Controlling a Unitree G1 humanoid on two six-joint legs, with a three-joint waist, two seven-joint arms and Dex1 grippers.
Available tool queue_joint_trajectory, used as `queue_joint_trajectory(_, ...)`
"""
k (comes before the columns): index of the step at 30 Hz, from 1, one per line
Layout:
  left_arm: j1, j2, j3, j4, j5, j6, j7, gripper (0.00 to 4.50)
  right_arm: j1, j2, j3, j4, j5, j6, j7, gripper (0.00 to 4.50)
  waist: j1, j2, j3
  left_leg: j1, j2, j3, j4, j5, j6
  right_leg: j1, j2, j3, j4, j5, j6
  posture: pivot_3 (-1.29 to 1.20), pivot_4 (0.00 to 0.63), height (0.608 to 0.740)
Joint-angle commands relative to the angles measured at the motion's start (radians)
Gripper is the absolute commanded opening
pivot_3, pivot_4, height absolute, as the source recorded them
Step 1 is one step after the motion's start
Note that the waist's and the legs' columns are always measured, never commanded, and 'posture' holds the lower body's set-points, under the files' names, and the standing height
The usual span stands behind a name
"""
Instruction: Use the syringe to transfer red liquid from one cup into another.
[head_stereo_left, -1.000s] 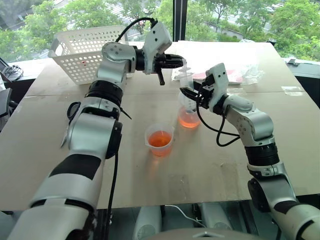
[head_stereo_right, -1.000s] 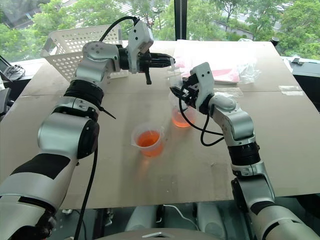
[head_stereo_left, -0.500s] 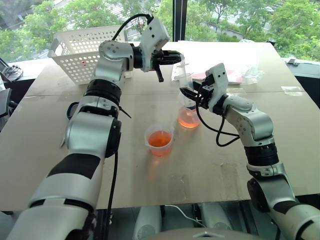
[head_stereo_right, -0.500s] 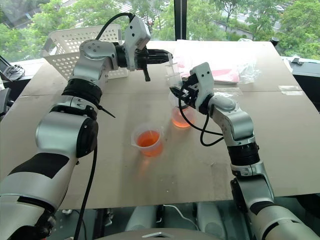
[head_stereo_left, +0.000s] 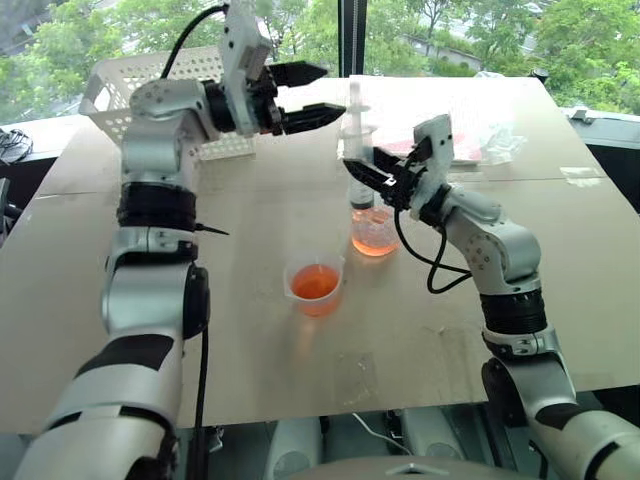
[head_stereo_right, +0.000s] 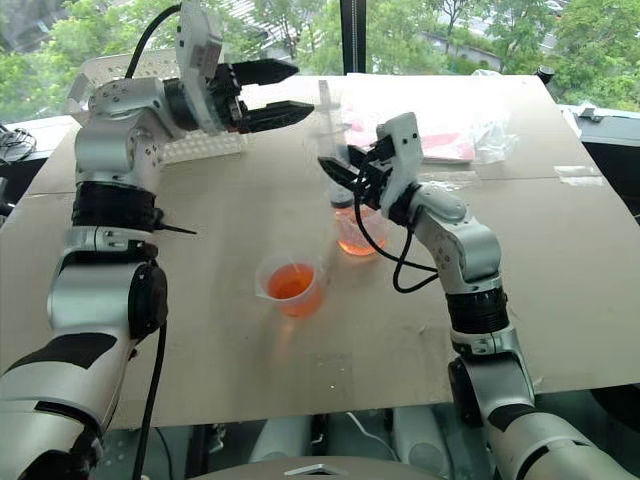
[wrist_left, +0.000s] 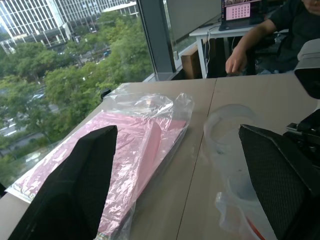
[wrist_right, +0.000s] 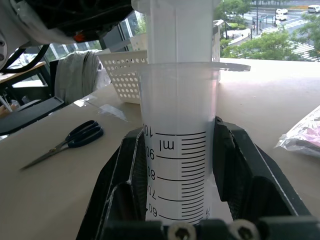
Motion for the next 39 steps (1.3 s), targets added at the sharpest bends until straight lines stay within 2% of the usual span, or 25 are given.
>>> queue_joint_trajectory(1,0.079,0.033,0.039,-0.229,-0.077,0.17,0.061,3.73,-0.039,-0.004,-0.038,-0.104,0.052,-0.038,-0.003,1.39,0.001,0.0,0.0,0.0,0.0,0.0,0.0,0.0,0.0,0.0,0.0,0.0,0.0,0.0,0.0,0.0,0.15,0.74)
queue_joint_trajectory(8,0.234,0.036,0.128,-0.51,-0.206,0.394,0.231,3.73,-0.055,-0.029,-0.081,-0.129,0.084,-0.063,-0.026,1.39,0.005,0.0,0.0,0.001,-0.001,-0.001,0.001,0.0,0.0,0.0,-0.001,-0.001,-0.001,0.0,0.0,0.0,0.15,0.74)
queue_joint_trajectory(12,0.318,0.026,0.191,-0.609,-0.268,0.473,0.336,3.73,-0.081,-0.017,-0.129,-0.194,0.211,-0.081,0.021,1.39,0.006,0.0,0.0,0.002,-0.001,-0.001,0.002,0.0,0.0,0.0,-0.001,-0.001,0.0,0.0,0.0,0.0,0.15,0.74)
queue_joint_trajectory(16,0.389,0.058,0.201,-0.622,-0.27,0.459,0.356,3.73,-0.088,-0.004,-0.135,-0.251,0.373,-0.037,0.088,1.39,0.002,0.0,0.0,0.002,-0.001,-0.001,0.001,0.0,0.0,0.0,-0.001,0.0,0.0,0.0,0.0,0.0,0.15,0.74)
queue_joint_trajectory(21,0.425,0.092,0.198,-0.568,-0.252,0.392,0.353,3.73,-0.051,0.021,-0.044,-0.275,0.467,-0.018,0.188,1.39,0.005,0.0,0.0,0.003,-0.001,-0.001,0.002,0.0,0.0,0.001,-0.001,-0.001,0.0,0.0,0.0,0.0,0.15,0.74)
queue_joint_trajectory(28,0.406,0.146,0.17,-0.552,-0.25,0.334,0.311,3.73,0.082,0.062,0.157,-0.159,0.349,-0.116,0.331,1.39,0.007,-0.001,-0.001,0.003,-0.002,-0.001,0.002,0.0,0.0,0.001,-0.002,-0.001,0.0,0.0,0.0,0.0,0.15,0.74)
queue_joint_trajectory(34,0.414,0.251,0.194,-0.667,-0.312,0.385,0.234,3.73,0.094,0.063,0.181,-0.088,0.271,-0.201,0.363,1.39,0.006,-0.001,0.0,0.002,-0.003,-0.002,0.003,0.0,0.0,0.001,-0.002,-0.001,0.0,0.0,0.0,0.0,0.15,0.74)
queue_joint_trajectory(39,0.402,0.334,0.226,-0.794,-0.424,0.502,0.238,3.73,0.1,0.045,0.193,-0.06,0.229,-0.234,0.39,1.39,0.005,-0.001,0.0,0.003,-0.003,-0.002,0.002,0.0,0.0,0.001,-0.002,-0.001,0.0,0.0,0.0,0.0,0.15,0.74)
